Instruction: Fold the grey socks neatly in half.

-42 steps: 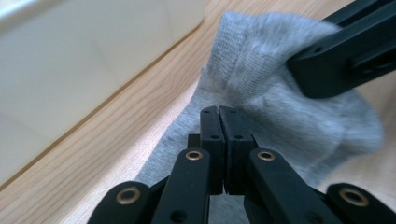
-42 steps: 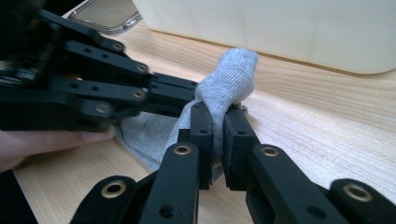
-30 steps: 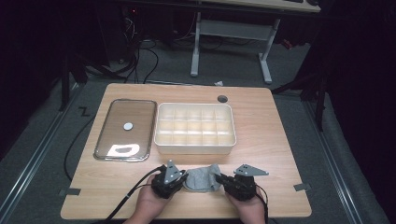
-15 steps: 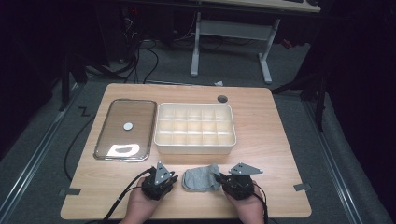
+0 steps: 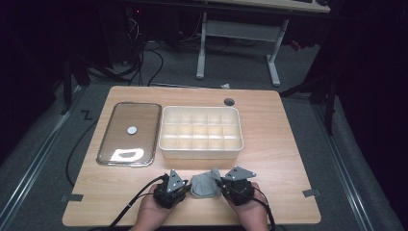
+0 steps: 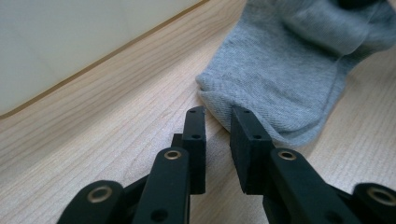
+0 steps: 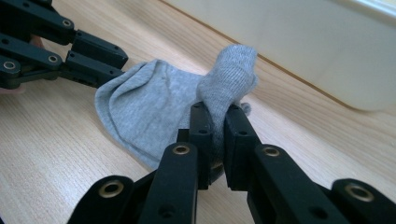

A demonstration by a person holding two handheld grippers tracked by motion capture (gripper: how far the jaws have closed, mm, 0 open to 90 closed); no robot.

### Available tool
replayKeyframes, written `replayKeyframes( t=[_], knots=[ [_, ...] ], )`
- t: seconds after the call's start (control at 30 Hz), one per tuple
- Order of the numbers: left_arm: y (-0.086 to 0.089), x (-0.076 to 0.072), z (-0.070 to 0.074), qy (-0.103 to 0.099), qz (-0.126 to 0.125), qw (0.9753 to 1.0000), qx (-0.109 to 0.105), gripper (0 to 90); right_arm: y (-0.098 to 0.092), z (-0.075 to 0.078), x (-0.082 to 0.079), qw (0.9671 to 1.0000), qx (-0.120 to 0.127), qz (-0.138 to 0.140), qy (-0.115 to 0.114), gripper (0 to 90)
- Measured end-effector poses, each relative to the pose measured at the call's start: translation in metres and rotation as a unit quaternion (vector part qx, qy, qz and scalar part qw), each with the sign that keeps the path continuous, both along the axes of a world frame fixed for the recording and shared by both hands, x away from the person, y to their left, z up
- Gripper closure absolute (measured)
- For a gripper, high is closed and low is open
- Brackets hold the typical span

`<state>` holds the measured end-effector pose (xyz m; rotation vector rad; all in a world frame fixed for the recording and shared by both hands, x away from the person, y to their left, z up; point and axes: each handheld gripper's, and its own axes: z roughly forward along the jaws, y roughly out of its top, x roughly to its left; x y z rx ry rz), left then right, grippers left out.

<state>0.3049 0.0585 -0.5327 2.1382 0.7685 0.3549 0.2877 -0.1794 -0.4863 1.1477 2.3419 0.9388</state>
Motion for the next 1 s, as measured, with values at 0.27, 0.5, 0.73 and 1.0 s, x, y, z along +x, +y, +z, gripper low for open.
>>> replayKeyframes(
  t=[0.27,0.5,0.73,1.0],
  knots=[
    [0.001,0.000,0.000,0.001,-0.006,1.0000,-0.007,74.9,0.032,-0.011,0.005,0.9993,-0.021,0.028,0.009,75.3],
    [0.002,-0.001,0.000,0.000,-0.005,0.9999,-0.011,73.1,0.029,0.010,-0.002,0.9994,0.024,0.014,-0.019,63.1],
    [0.005,0.000,0.005,-0.009,0.002,0.9994,-0.032,71.1,0.018,0.005,-0.008,0.9990,0.042,-0.004,-0.012,63.1],
    [-0.030,0.008,0.031,-0.022,-0.014,0.9972,-0.070,70.0,0.020,-0.027,-0.011,0.9984,0.049,-0.010,0.026,72.7]
  ],
)
